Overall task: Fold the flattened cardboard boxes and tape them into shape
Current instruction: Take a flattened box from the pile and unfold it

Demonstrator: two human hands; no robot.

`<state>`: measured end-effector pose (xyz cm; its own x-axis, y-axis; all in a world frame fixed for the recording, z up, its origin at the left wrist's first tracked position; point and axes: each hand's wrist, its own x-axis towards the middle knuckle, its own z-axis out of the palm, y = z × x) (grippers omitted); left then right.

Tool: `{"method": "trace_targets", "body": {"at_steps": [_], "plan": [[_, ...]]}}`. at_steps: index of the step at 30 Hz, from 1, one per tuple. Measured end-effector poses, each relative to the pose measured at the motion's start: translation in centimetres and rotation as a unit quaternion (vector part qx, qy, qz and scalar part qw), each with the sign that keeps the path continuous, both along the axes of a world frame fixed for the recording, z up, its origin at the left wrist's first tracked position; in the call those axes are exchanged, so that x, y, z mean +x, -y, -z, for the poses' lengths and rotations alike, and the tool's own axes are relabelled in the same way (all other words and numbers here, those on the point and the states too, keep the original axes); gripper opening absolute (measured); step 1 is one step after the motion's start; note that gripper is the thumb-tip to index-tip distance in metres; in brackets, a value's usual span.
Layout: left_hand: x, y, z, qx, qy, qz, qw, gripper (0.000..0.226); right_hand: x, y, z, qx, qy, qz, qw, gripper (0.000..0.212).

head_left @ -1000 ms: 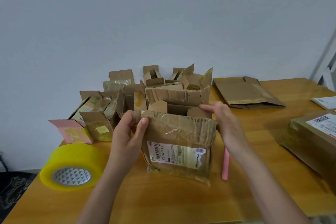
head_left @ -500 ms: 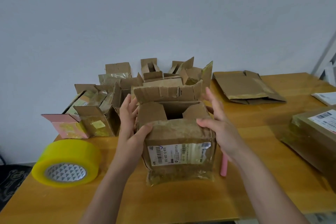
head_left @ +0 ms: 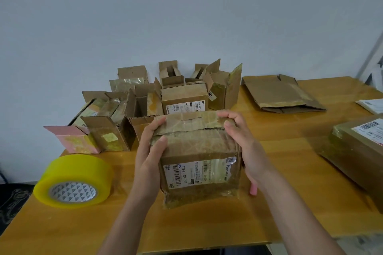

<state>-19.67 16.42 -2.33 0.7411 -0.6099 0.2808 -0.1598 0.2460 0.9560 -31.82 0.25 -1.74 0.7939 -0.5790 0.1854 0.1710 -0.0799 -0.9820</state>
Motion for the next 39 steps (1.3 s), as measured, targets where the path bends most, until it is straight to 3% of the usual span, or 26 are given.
{"method": "trace_targets", "body": {"at_steps": [8, 14, 25, 32, 39], "plan": [[-2.0, -1.1, 0.2, 0.001, 0.006, -0.073, 0.997, 0.045, -0.7, 0.0, 0.5, 0.1, 0.024, -0.065, 0.993, 0.019], [-3.8, -0.8, 0.4, 0.022, 0.022, -0.123, 0.992, 0.047, -0.7, 0.7, 0.8, 0.14, 0.041, -0.085, 0.986, 0.033], [-2.1, 1.9, -0.3, 0.048, 0.029, -0.019, 0.998, 0.053, -1.6, 2.3, 0.7, 0.149, 0.068, -0.019, 0.986, 0.032], [0.4, 1.2, 0.5, 0.013, -0.02, 0.01, 1.0, 0.047, 0.5, 1.0, 1.5, 0.115, 0.067, 0.004, 0.991, 0.04], [-0.2, 1.0, 2.3, 0.007, 0.026, -0.005, 1.0, 0.05, 0.2, 1.6, 2.3, 0.084, 0.036, -0.017, 0.996, 0.043]]}}
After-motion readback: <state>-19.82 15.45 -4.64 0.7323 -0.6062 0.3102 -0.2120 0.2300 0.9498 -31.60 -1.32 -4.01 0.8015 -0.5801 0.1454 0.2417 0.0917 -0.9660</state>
